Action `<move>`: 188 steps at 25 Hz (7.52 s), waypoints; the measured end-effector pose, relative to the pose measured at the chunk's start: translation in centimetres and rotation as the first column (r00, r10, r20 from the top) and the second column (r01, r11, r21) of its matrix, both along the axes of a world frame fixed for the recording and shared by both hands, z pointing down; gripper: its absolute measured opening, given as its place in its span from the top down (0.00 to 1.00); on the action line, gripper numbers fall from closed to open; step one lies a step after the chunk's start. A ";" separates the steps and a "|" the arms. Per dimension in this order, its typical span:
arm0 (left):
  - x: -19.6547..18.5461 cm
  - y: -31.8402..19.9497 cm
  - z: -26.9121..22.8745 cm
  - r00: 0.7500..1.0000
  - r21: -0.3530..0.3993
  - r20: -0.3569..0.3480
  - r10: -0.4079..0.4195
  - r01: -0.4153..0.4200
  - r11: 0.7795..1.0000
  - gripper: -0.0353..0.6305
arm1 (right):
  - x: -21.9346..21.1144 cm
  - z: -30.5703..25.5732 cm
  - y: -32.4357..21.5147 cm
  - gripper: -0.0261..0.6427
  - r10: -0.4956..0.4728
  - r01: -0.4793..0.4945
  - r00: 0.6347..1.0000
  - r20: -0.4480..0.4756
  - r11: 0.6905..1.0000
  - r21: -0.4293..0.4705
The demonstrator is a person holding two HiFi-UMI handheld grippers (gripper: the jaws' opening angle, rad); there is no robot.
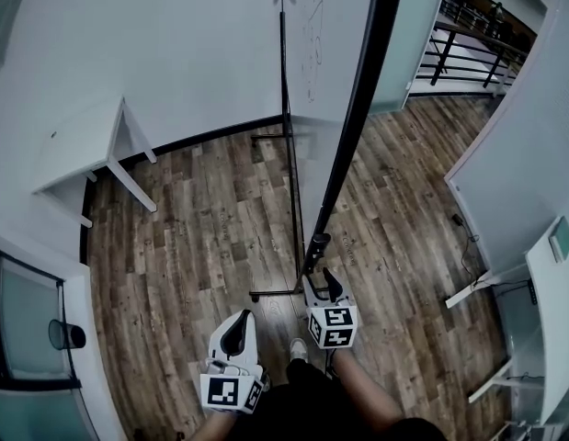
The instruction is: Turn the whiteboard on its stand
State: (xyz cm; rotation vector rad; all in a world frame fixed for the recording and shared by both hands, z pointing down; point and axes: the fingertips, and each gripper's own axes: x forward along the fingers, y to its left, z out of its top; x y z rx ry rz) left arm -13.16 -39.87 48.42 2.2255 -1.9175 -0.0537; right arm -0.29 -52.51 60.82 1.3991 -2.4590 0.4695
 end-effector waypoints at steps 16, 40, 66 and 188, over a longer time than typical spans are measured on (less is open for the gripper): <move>-1.3 -2.0 0.9 0.999 -0.022 -0.004 -0.050 0.050 0.999 0.92 | -1.5 5.2 -6.4 0.61 0.027 -0.032 0.997 -0.067 0.997 -0.068; -3.4 -0.8 1.0 0.998 -0.022 -0.019 -0.061 0.061 0.998 0.92 | -2.4 7.5 -8.7 0.70 0.079 -0.088 0.986 -0.147 0.995 -0.051; -3.3 4.2 -0.7 1.000 0.012 -0.020 0.024 -0.024 1.000 0.92 | -2.0 7.5 -4.8 0.71 0.073 -0.079 0.984 -0.165 0.996 -0.032; 7.7 45.9 -1.1 0.999 0.055 0.035 -0.042 0.040 0.998 0.92 | 4.8 8.0 36.4 0.71 0.004 -0.003 0.991 -0.130 1.000 0.005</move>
